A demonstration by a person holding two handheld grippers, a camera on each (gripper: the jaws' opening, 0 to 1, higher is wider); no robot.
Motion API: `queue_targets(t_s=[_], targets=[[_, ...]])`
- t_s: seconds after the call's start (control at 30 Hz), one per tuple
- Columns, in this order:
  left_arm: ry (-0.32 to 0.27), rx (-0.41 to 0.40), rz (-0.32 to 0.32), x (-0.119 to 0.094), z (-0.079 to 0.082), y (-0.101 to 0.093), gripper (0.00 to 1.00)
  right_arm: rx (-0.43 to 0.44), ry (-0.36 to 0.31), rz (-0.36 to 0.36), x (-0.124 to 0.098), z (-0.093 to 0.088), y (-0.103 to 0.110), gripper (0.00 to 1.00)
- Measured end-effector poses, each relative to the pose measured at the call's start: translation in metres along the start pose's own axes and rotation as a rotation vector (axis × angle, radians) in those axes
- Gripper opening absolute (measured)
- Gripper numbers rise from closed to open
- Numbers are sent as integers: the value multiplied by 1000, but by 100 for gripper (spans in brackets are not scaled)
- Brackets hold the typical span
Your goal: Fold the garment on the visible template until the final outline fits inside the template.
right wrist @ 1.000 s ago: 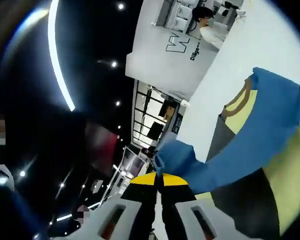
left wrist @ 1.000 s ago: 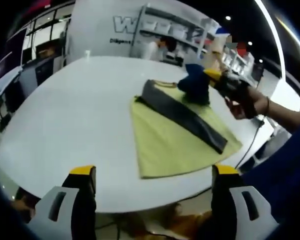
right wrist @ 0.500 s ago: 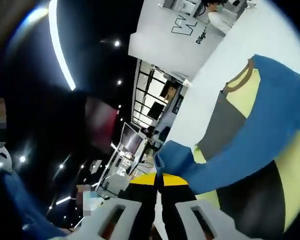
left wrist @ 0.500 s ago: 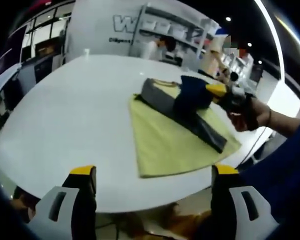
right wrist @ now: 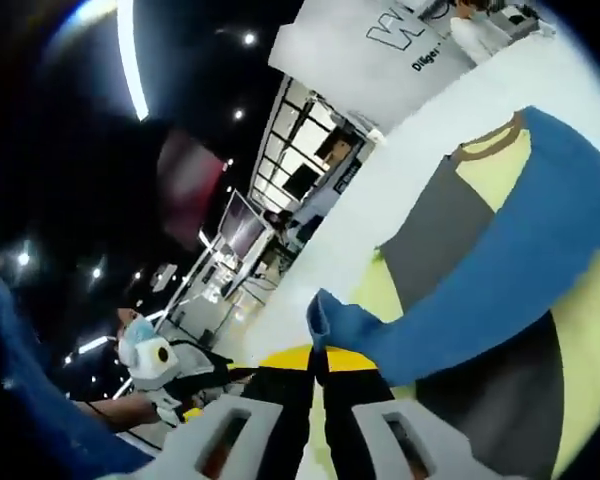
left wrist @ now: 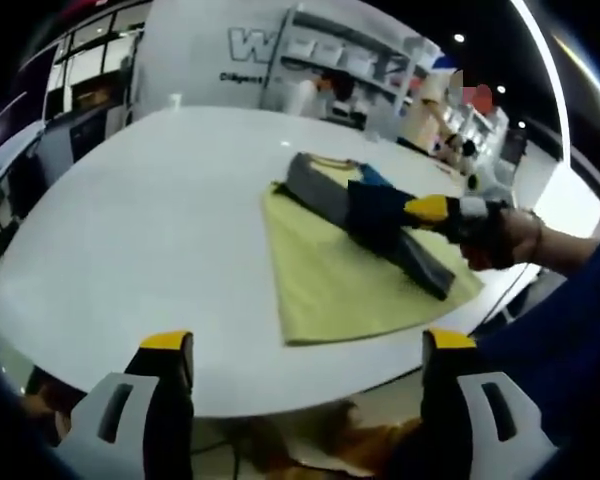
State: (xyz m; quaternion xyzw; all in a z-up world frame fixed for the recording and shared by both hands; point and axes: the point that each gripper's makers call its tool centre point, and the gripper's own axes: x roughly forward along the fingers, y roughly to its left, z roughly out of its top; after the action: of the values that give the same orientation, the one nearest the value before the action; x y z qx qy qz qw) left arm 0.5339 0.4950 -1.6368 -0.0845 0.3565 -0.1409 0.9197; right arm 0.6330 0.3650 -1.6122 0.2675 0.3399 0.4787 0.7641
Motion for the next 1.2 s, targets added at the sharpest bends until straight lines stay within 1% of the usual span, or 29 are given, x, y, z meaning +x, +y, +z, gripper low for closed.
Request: queue_targets(t_s=[0.03, 0.07, 0.13, 0.17, 0.23, 0.3, 0.37, 0.4, 0.43, 0.5, 0.53, 0.57, 0.63, 0.67, 0.7, 0.77, 0.8, 0.83, 0.87, 0.9, 0.93, 0.97, 1.0, 1.07, 1.1, 1.13, 1.17, 1.2], targets=[[0, -1, -2, 0, -1, 1, 92, -51, 31, -12, 2, -7, 1, 0], [0, -1, -3, 1, -1, 1, 92, -81, 63, 7, 4, -14, 6, 1], [0, -1, -4, 1, -1, 0, 91, -96, 87, 14, 5, -19, 9, 11], [1, 0, -5, 1, -1, -1, 91, -112, 103, 13, 5, -21, 7, 13], [2, 1, -8, 2, -2, -1, 91, -179, 133, 36, 3, -32, 16, 14], [3, -1, -12, 2, -3, -1, 91, -243, 124, 15, -3, -32, 16, 16], [2, -1, -13, 2, -2, -1, 91, -275, 122, -4, -10, -30, 12, 19], [1, -3, -15, 3, -2, -1, 91, -334, 83, -48, -18, -19, 3, 19], [1, -3, -15, 3, -2, -1, 92, -356, 60, -72, -26, -11, -4, 19], [-1, -4, -16, 3, -1, -2, 92, -366, 36, -118, -37, 1, -16, 19], [0, -5, -16, 3, -1, -1, 92, -398, 17, -153, -47, 11, -25, 20], [-1, -6, -16, 3, -1, 0, 92, -416, 5, -178, -53, 18, -30, 21], [-2, -7, -15, 4, -2, 1, 92, -421, -3, -203, -59, 23, -38, 23], [-2, -9, -15, 4, -2, 2, 92, -433, -8, -227, -66, 29, -48, 24], [0, -10, -14, 5, -2, 1, 93, -446, -20, -272, -77, 38, -62, 25], [-1, -12, -14, 5, -2, 1, 94, -461, -28, -312, -86, 46, -73, 27], [-2, -19, -17, 5, -2, 0, 96, -485, -49, -391, -100, 58, -91, 28], [-1, -21, -20, 5, -1, -1, 97, -512, -60, -434, -107, 65, -101, 29], [0, -23, -21, 5, -1, -2, 98, -526, -60, -469, -113, 70, -109, 30], [14, -16, -22, 5, -3, -2, 98, -568, -57, -546, -127, 80, -128, 31], [21, -11, -20, 5, -3, -3, 98, -575, -62, -584, -133, 85, -137, 32], [25, -7, -18, 5, -4, -3, 98, -615, -34, -648, -144, 92, -155, 32], [27, -4, -16, 5, -4, -2, 99, -623, -20, -677, -148, 94, -162, 33], [32, -5, -11, 5, -5, -1, 99, -666, 12, -724, -154, 98, -174, 33], [34, -7, -7, 4, -5, -1, 99, -694, 49, -759, -158, 99, -182, 35], [36, -9, -3, 4, -6, -1, 99, -707, 74, -782, -161, 100, -189, 35], [40, -10, 2, 3, -6, 0, 99, -720, 92, -805, -159, 102, -209, 36], [41, -12, 6, 3, -7, 0, 99, -731, 93, -801, -156, 103, -213, 36]])
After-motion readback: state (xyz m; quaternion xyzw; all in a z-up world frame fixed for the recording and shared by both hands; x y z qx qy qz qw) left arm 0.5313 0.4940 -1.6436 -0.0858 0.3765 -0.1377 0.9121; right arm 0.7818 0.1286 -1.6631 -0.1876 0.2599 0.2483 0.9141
